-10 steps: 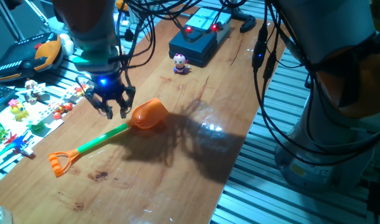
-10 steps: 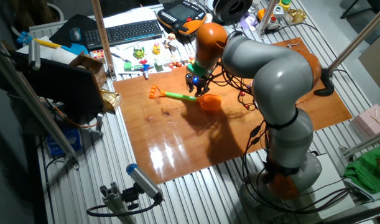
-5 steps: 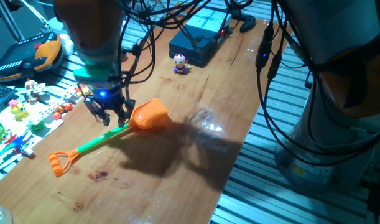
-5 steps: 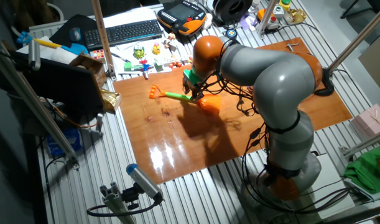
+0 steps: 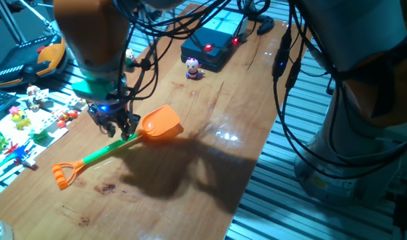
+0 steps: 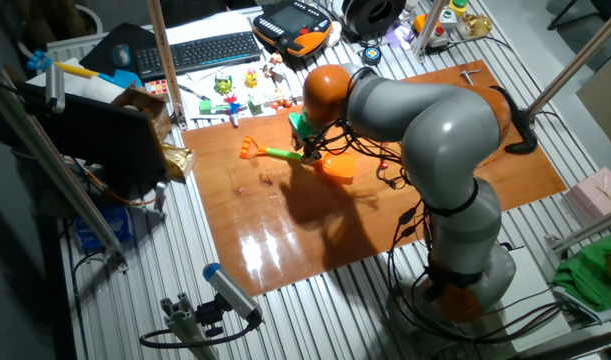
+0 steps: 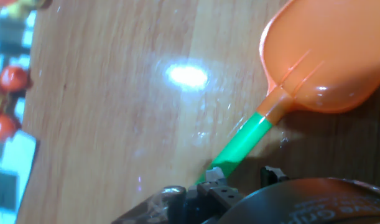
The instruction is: Use a shovel to scoop up an object
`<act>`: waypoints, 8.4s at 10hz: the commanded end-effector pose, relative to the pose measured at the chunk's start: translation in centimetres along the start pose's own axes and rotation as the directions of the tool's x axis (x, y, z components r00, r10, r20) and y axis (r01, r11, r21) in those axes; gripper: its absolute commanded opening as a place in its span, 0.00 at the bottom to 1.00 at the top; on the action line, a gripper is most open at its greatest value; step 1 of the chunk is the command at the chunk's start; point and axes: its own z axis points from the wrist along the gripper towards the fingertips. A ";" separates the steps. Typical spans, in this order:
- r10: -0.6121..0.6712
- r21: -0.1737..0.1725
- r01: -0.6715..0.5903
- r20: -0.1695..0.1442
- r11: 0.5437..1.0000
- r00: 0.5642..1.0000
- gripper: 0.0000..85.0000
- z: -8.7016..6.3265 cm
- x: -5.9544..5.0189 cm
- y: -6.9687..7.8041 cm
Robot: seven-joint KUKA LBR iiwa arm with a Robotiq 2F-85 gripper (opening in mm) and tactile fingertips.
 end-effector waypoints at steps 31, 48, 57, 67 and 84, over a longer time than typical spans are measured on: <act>0.446 0.054 -0.448 0.049 0.892 0.894 0.40 5.2 1.6 1.8; 0.139 0.116 -0.121 -0.165 0.986 0.976 0.01 0.3 -5.4 -0.2; 0.124 0.137 -0.084 -0.320 0.987 0.939 0.01 -1.1 -8.3 -2.0; 0.110 0.115 -0.069 -0.400 0.991 0.910 0.01 -1.6 -11.4 -4.0; 0.100 0.092 -0.067 -0.429 0.993 0.898 0.01 -2.3 -12.1 -5.1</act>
